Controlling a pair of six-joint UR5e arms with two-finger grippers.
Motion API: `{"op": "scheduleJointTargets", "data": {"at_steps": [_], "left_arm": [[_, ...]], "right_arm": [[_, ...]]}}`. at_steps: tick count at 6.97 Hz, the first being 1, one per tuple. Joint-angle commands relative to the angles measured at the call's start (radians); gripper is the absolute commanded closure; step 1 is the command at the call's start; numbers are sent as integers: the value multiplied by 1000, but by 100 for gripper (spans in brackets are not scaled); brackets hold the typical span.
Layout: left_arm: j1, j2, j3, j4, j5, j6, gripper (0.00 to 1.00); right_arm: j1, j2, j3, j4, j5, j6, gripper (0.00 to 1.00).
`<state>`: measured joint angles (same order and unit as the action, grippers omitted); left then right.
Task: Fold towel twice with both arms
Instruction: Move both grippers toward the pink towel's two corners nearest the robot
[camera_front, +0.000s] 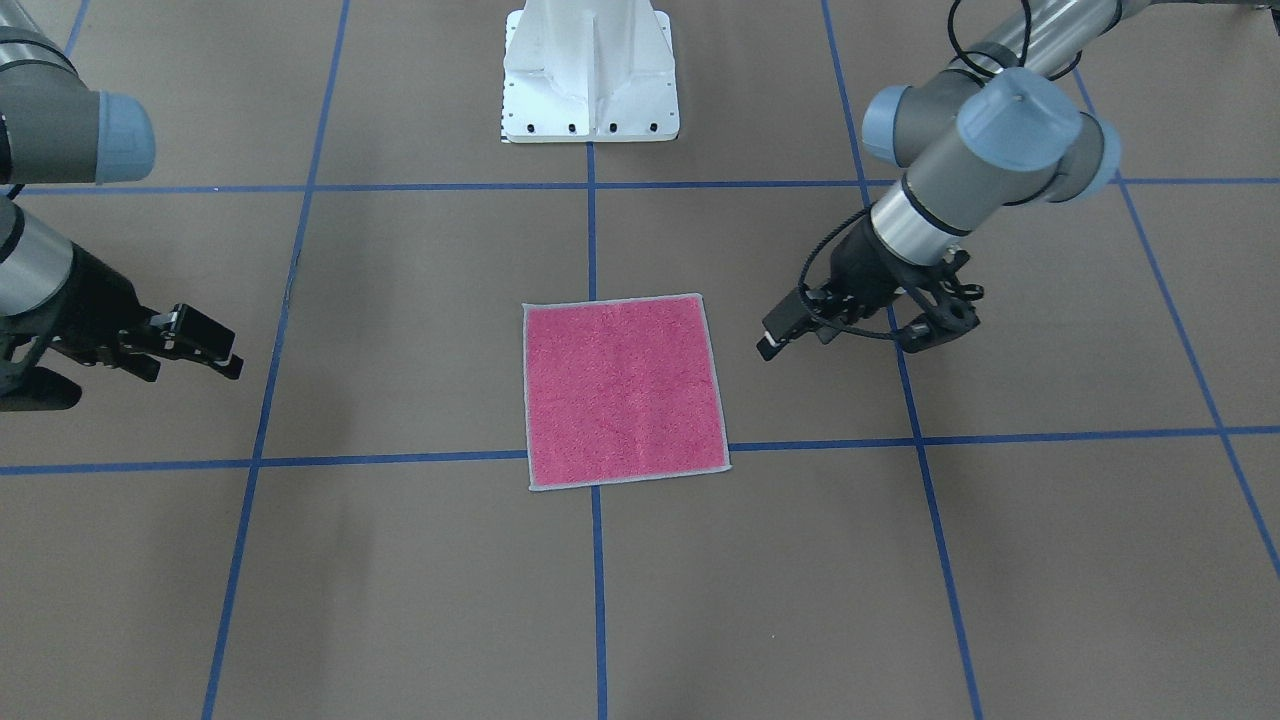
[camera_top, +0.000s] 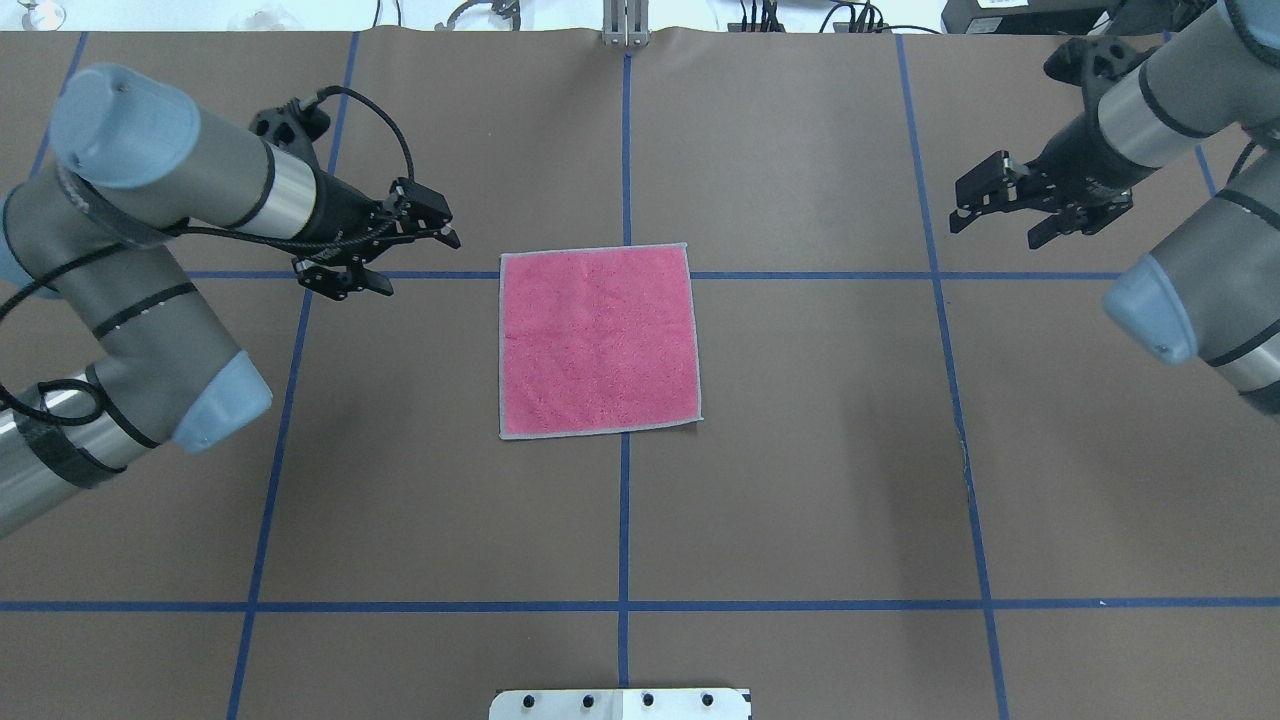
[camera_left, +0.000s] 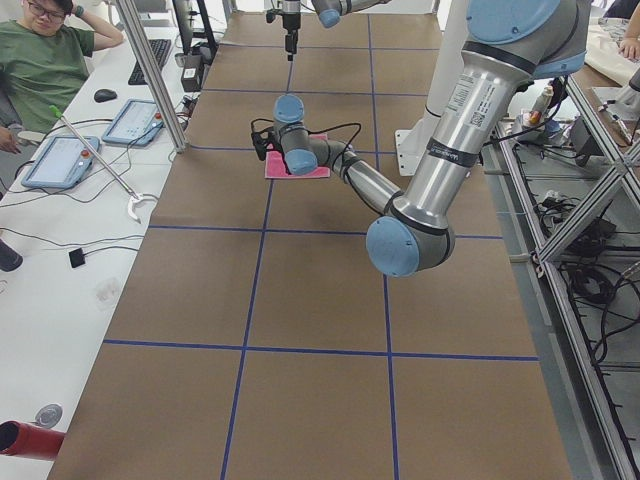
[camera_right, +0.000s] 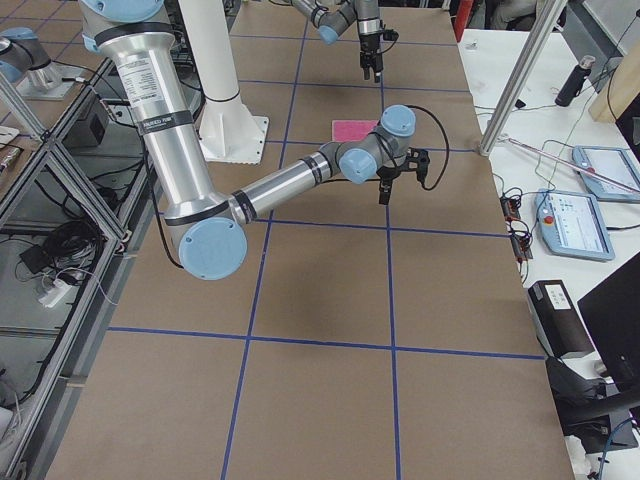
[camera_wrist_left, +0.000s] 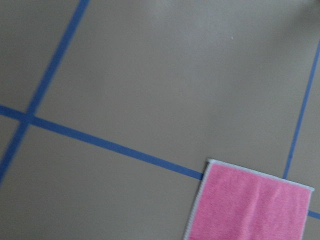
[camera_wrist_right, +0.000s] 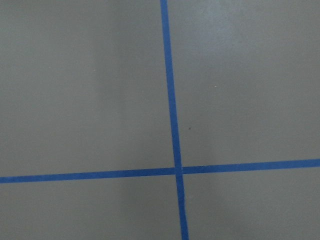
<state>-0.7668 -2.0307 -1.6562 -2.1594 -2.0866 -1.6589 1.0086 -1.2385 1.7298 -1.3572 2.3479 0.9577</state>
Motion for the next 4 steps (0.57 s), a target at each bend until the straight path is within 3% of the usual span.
{"op": "scheduleJointTargets", "data": {"at_steps": [1, 3, 4], "left_arm": [[104, -11, 4, -2, 106, -27, 0], [113, -13, 4, -2, 106, -27, 0], [113, -13, 4, -2, 106, -25, 0]], "right_arm": [[-163, 98, 20, 9, -43, 215, 0], [-312, 154, 24, 10, -143, 381, 0], [-340, 152, 13, 120, -144, 392, 0]]}}
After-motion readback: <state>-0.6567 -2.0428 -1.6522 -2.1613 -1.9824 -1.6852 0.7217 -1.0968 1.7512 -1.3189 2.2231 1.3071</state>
